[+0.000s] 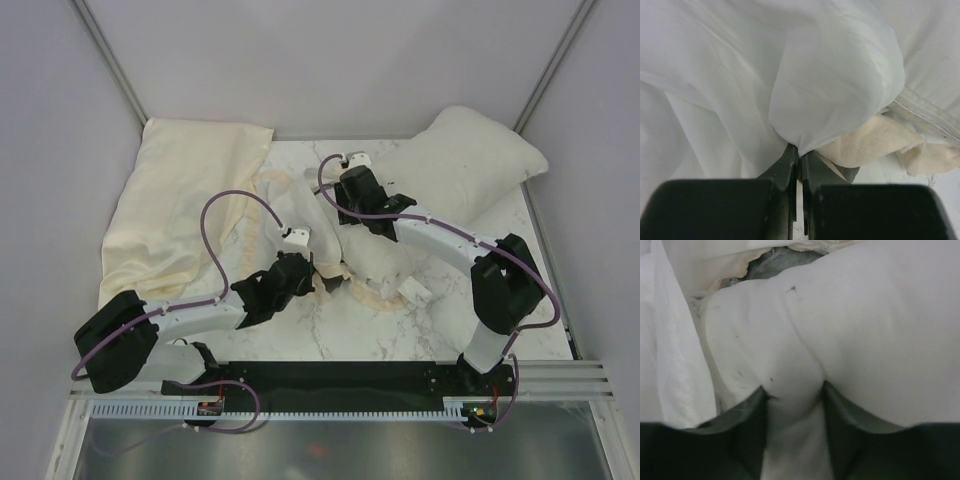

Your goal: Remove the pillowcase from the pillow

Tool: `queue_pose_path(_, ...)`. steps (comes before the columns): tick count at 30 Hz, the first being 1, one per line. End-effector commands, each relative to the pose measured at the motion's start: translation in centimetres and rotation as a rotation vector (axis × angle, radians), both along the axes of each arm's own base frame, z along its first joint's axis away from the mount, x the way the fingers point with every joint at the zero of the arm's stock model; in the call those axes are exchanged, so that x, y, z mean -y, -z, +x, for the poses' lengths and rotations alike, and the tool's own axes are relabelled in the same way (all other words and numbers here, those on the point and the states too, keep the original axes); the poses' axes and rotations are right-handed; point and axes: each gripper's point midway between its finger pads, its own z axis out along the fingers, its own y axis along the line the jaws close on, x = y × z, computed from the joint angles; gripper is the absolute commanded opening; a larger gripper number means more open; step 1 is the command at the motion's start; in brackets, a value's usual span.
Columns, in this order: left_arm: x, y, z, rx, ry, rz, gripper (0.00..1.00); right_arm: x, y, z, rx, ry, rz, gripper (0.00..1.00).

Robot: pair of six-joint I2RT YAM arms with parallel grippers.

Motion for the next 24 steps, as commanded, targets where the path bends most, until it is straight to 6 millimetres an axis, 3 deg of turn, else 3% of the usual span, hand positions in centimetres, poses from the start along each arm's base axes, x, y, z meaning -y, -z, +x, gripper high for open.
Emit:
queue_pose_path(1, -1.7, -0.8, 2.0, 0.039, -0.071, 0.007, 0.02, 2.2, 3.9, -1.7, -0.094, 0.050, -0.079, 0.38)
queue_pose_path(2, -2.1, -0.7, 2.4, 0.032, -0.087, 0.003, 0.02, 2.5, 3.9, -1.9, -0.094, 0.055, -0.082, 0.25)
queue_pose_path(3, -2.5, -0.6, 2.7, 0.021, -0.096, -0.008, 0.02, 2.9, 3.2, -2.2, -0.082, 0.061, -0.081, 0.00)
queue_pose_path(7, -6.6, -1.2, 5.3, 0.006, -0.235, -0.044, 0.02, 5.7, 1.5, -4.1, -0.059, 0.096, -0.125, 0.00)
queue_pose_path(9, -8.1, -2.8, 6.1, 0.029, -0.298, -0.075, 0.02, 7.8, -0.1, -4.7, -0.030, 0.140, -0.151, 0.00)
queue_pose_path(11, -10.4, -3.9, 6.9, 0.035, -0.387, -0.110, 0.02, 9.8, -0.1, -5.3, -0.037, 0.174, -0.180, 0.00)
queue_pose_path(12, -11.3, -5.3, 7.1, 0.067, -0.420, -0.141, 0.02, 12.0, -0.9, -5.5, -0.032, 0.226, -0.187, 0.00)
queue_pose_path(16, -15.2, -8.2, 7.1, 0.127, -0.541, -0.219, 0.02, 17.9, -1.7, -7.0, -0.034, 0.347, -0.176, 0.00)
queue_pose_path(21, -16.9, -10.7, 6.1, 0.192, -0.559, -0.226, 0.02, 24.1, -4.2, -9.6, -0.037, 0.508, -0.237, 0.00)
queue_pose_path(24, -16.9, -10.6, 5.4, 0.179, -0.537, -0.217, 0.02, 26.0, -5.0, -10.9, -0.058, 0.572, -0.275, 0.00)
